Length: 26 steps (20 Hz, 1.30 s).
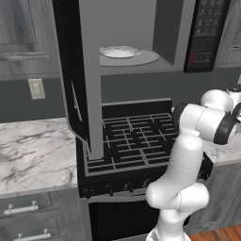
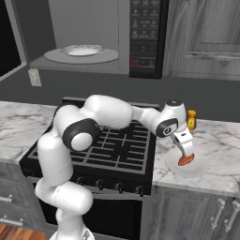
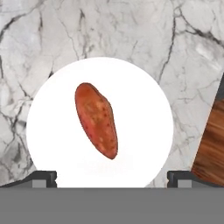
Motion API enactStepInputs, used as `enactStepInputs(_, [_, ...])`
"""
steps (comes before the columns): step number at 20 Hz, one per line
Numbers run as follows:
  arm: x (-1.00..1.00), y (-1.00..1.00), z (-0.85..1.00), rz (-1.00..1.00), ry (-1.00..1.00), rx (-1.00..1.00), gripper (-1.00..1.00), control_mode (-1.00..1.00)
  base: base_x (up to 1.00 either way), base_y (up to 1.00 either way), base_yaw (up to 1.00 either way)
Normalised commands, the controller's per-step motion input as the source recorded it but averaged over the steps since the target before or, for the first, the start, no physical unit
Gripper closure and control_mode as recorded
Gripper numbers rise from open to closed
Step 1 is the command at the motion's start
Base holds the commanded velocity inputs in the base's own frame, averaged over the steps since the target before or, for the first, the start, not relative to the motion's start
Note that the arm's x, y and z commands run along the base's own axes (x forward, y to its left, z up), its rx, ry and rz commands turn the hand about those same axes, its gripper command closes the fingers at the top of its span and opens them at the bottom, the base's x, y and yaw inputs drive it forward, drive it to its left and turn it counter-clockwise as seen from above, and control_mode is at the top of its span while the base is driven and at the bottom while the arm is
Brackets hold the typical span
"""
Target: Pick the sweet potato from the counter and place it in the microwave. Then turn on the microwave.
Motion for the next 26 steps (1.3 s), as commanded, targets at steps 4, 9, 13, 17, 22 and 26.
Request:
enactStepInputs(4, [0.01, -0.05, -0.14, 0.0, -0.03, 0.0, -1.0, -1.0, 0.0, 0.0, 0.0])
enactStepInputs(9, [0.06, -0.02, -0.14, 0.01, 0.0, 0.0, -1.0, -1.0, 0.0, 0.0, 0.0])
enactStepInputs(13, [0.04, -0.02, -0.12, 0.02, 0.0, 0.0, -1.0, -1.0, 0.0, 0.0, 0.0])
enactStepInputs(17, [0.04, -0.03, -0.12, 0.01, 0.0, 0.0, -1.0, -1.0, 0.0, 0.0, 0.0])
enactStepInputs(22, [0.04, -0.07, -0.11, 0.01, 0.0, 0.0, -1.0, -1.0, 0.0, 0.0, 0.0])
enactStepInputs(26, [0.03, -0.06, -0.11, 0.01, 0.0, 0.0, -1.0, -1.0, 0.0, 0.0, 0.0])
